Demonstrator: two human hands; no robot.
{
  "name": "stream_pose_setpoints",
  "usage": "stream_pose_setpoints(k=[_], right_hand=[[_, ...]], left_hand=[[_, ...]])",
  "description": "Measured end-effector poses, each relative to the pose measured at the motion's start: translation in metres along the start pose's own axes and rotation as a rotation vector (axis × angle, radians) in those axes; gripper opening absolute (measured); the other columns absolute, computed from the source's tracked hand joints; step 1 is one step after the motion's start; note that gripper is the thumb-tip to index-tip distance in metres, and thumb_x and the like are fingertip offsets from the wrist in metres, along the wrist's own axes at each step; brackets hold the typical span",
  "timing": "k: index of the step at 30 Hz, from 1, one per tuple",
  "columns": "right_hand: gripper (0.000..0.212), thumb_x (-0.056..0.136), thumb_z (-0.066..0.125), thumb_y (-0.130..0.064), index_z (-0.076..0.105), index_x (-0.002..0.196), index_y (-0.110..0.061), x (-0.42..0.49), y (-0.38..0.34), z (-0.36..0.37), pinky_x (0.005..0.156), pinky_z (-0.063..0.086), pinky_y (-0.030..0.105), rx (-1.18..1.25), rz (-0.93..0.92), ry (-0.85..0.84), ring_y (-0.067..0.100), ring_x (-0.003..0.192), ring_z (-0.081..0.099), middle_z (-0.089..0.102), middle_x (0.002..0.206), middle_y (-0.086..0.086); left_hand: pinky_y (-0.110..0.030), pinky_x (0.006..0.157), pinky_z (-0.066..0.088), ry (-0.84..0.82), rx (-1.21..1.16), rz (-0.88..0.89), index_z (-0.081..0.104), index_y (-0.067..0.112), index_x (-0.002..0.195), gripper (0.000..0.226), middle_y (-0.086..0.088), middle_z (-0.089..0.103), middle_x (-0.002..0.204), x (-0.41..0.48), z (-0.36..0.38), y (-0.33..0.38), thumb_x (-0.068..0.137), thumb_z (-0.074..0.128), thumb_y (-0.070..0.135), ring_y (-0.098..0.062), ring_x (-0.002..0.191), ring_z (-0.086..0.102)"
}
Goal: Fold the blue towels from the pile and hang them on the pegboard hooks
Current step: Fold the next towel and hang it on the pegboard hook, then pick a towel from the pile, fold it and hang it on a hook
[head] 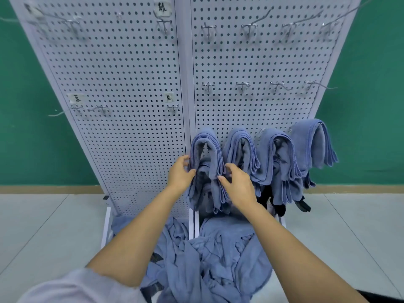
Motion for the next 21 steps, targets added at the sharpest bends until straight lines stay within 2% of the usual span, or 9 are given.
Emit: stream_pose_setpoints(k=[4,8,12,14,17,19,21], right_hand=[[0.038,0.096,0.056,-0.028,0.051,0.13,-0.014,-0.04,0.01,-0.022,0.084,0.051,0.037,-0.03,-0.013,-0.056,0.021,0.104,0.059,0.06,0.123,0.005],[0.025,0.095,0.057,-0.022,0.058,0.117,-0.01,-0.086,0.041,-0.025,0.082,0.052,0.037,-0.031,0.012,-0.082,0.02,0.094,0.061,0.065,0.111,0.006],[0.025,0.095,0.057,-0.018,0.059,0.118,-0.009,-0.127,0.087,-0.01,0.084,0.051,0.037,-0.023,0.096,-0.143,0.022,0.096,0.061,0.066,0.112,0.007],[0.025,0.096,0.056,-0.018,0.059,0.118,-0.009,-0.141,0.111,0.003,0.083,0.051,0.037,-0.024,0.143,-0.188,0.023,0.097,0.061,0.065,0.111,0.009],[0.025,0.096,0.055,-0.019,0.059,0.118,-0.009,-0.154,0.142,0.023,0.083,0.05,0.034,-0.051,0.203,-0.257,0.023,0.1,0.061,0.066,0.112,0.01],[0.025,0.095,0.054,-0.018,0.06,0.118,-0.009,-0.157,0.159,0.039,0.082,0.05,0.033,-0.055,0.232,-0.293,0.022,0.101,0.061,0.067,0.112,0.009],[0.024,0.094,0.054,-0.016,0.06,0.116,-0.011,-0.157,0.175,0.055,0.082,0.051,0.038,-0.051,0.278,-0.323,0.025,0.1,0.061,0.067,0.11,0.01]], left_hand=[[-0.038,0.1,0.045,0.003,0.074,0.015,0.052,0.011,0.13,0.037,-0.007,0.055,0.129,-0.047,0.002,0.004,0.093,0.058,0.009,-0.024,0.116,0.053],[-0.034,0.099,0.044,-0.055,0.08,0.013,0.06,0.006,0.118,0.025,-0.01,0.061,0.12,-0.09,0.027,-0.009,0.092,0.058,0.005,-0.024,0.111,0.055],[-0.027,0.085,0.045,-0.137,0.07,-0.043,0.064,-0.001,0.11,0.021,-0.015,0.065,0.112,-0.126,0.067,-0.048,0.09,0.058,-0.001,-0.019,0.093,0.055],[-0.026,0.087,0.045,-0.171,0.071,-0.084,0.065,-0.002,0.107,0.02,-0.016,0.066,0.11,-0.137,0.088,-0.072,0.088,0.058,-0.003,-0.02,0.093,0.056],[-0.037,0.097,0.047,-0.252,0.101,-0.157,0.065,-0.001,0.105,0.018,-0.016,0.065,0.112,-0.144,0.118,-0.107,0.088,0.059,-0.003,-0.025,0.102,0.059],[-0.032,0.095,0.046,-0.295,0.132,-0.198,0.065,-0.001,0.106,0.018,-0.014,0.066,0.113,-0.145,0.134,-0.128,0.089,0.058,-0.002,-0.026,0.105,0.06],[-0.027,0.091,0.046,-0.321,0.146,-0.226,0.066,-0.001,0.106,0.019,-0.013,0.067,0.112,-0.141,0.151,-0.147,0.089,0.057,-0.002,-0.023,0.099,0.06]])
Point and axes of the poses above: each hand's wrist, its own x-axis towards the middle knuckle, its own z-axis out of the palm, y = z × x, the point moved 3 cm from there along x, towards the middle knuckle
